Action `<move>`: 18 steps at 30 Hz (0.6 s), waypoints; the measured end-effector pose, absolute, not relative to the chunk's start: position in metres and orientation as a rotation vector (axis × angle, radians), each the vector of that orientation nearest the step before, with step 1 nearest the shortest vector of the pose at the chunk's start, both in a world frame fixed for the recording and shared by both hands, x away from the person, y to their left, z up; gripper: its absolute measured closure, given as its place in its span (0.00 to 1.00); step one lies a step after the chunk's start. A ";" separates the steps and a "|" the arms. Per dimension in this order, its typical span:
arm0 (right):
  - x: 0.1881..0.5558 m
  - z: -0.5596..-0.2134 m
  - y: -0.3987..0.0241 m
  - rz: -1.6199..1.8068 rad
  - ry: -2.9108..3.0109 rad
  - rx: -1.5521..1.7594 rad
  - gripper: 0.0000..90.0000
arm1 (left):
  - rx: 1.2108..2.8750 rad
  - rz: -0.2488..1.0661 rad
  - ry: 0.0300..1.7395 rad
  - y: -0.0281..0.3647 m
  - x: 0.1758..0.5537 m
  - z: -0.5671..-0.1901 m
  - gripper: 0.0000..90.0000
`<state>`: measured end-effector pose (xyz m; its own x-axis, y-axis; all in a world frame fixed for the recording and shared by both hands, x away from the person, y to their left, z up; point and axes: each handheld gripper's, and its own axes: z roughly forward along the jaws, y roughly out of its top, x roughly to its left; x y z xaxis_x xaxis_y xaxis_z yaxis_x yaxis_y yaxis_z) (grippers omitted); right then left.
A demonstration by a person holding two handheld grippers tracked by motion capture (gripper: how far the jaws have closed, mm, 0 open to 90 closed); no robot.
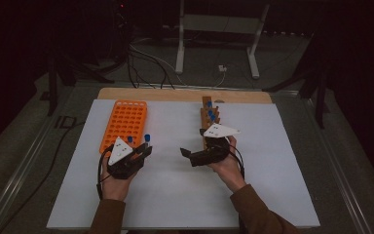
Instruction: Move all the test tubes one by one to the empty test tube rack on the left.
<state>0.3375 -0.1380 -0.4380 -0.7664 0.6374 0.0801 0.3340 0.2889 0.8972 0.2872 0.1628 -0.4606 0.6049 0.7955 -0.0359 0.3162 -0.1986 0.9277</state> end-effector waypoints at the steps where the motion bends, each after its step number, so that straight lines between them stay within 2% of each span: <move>1: 0.337 -0.438 -0.140 1.467 2.263 0.890 0.00 | 1.773 0.575 0.912 0.165 0.287 -0.460 0.85; 18: 0.327 -0.440 -0.179 1.468 2.191 0.928 0.00 | 1.706 0.640 0.983 0.196 0.284 -0.455 0.84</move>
